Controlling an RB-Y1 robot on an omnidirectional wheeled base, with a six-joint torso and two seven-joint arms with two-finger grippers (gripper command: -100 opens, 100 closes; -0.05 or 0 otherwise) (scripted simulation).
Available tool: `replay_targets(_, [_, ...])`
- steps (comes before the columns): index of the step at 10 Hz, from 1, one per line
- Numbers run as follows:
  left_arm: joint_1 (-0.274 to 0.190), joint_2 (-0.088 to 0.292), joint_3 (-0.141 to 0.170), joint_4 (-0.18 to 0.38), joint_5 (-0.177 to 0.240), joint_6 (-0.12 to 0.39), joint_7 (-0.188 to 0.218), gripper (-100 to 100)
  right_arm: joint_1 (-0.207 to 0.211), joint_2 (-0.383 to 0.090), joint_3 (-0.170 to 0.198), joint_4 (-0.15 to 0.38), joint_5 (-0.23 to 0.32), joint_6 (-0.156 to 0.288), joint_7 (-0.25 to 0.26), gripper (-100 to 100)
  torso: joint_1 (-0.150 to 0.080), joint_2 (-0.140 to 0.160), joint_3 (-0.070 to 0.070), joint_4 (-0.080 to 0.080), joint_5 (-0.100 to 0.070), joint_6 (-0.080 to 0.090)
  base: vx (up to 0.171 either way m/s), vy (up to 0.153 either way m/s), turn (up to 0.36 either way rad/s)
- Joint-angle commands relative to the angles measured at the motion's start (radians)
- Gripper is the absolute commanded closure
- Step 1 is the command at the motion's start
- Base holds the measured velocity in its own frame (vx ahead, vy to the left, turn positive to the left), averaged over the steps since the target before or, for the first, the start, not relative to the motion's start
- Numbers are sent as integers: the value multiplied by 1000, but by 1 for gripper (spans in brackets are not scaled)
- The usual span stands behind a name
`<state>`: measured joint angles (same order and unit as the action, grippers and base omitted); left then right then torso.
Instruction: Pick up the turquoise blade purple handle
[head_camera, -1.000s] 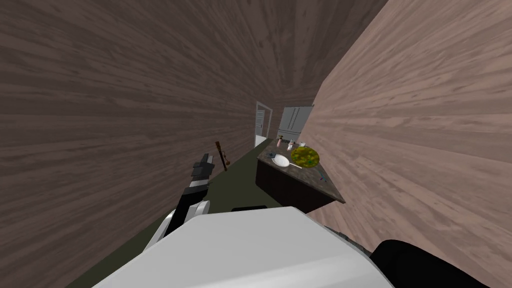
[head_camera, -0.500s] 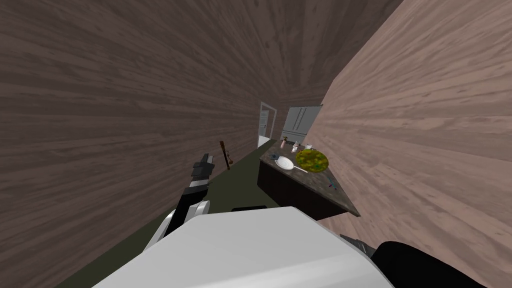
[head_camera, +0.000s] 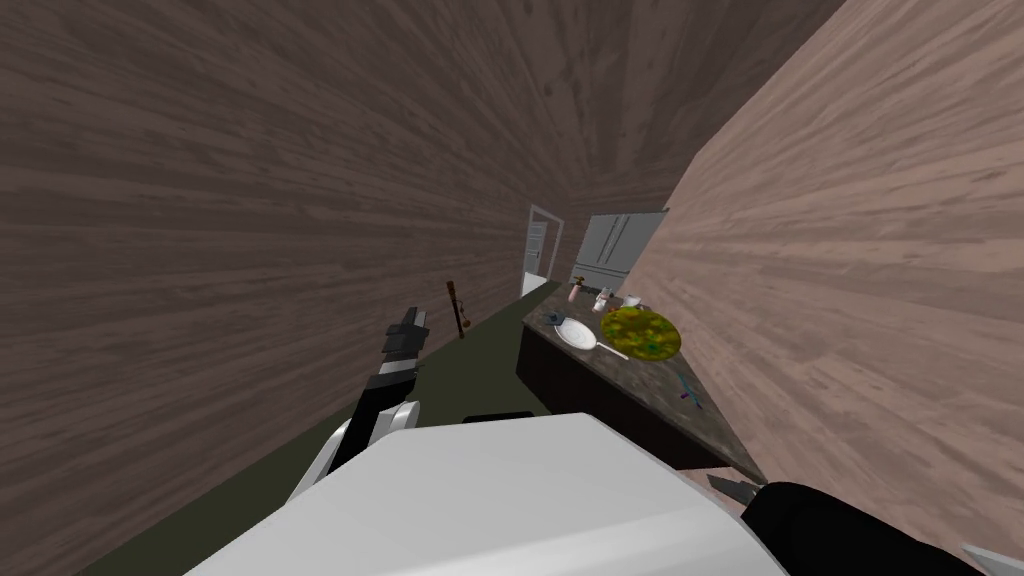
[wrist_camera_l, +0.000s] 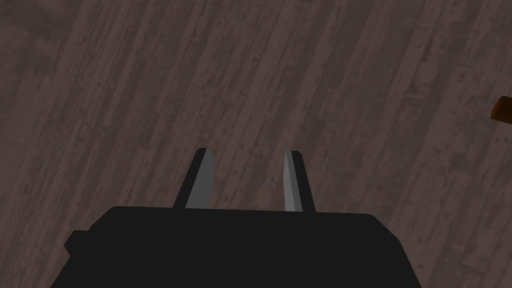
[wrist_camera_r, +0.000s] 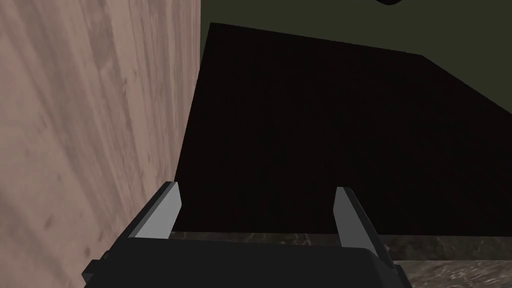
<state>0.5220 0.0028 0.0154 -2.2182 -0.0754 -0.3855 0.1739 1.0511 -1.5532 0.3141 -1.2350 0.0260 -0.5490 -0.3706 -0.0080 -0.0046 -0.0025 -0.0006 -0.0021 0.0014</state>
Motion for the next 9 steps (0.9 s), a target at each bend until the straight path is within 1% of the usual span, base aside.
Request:
replay_targets(1, [0,0,0,0,0,0,0,0,-2,-43,10,16,-6,1,-3,-100,0,0,0,0,0,0,55,-107,101])
replay_targets(3, [0,0,0,0,0,0,0,0,-15,-87,23,46,-15,-7,-2,-100,-3,-2,-1,0,-1,-1,107,-141,211])
replay_targets(4, [0,0,0,0,0,0,0,0,-23,-101,28,55,-19,-11,0,-100,-4,-4,-2,-1,-1,-1,127,-191,169])
replay_targets(6, [0,0,0,0,0,0,0,0,-39,-117,33,65,-25,-16,2,-100,-9,-6,-3,-1,-2,-1,107,-224,146])
replay_targets(7, [0,0,0,0,0,0,0,0,-45,-120,34,67,-27,-18,3,-100,-8,-4,-2,-1,-2,0,75,-182,80])
replay_targets(8, [0,0,0,0,0,0,0,0,-40,-117,32,66,-26,-17,3,-100,-6,-3,-2,-1,-2,0,35,-77,24])
replay_targets(9, [0,0,0,0,0,0,0,0,-40,-118,32,66,-27,-17,4,0,0,0,0,0,-1,1,7,-16,3])
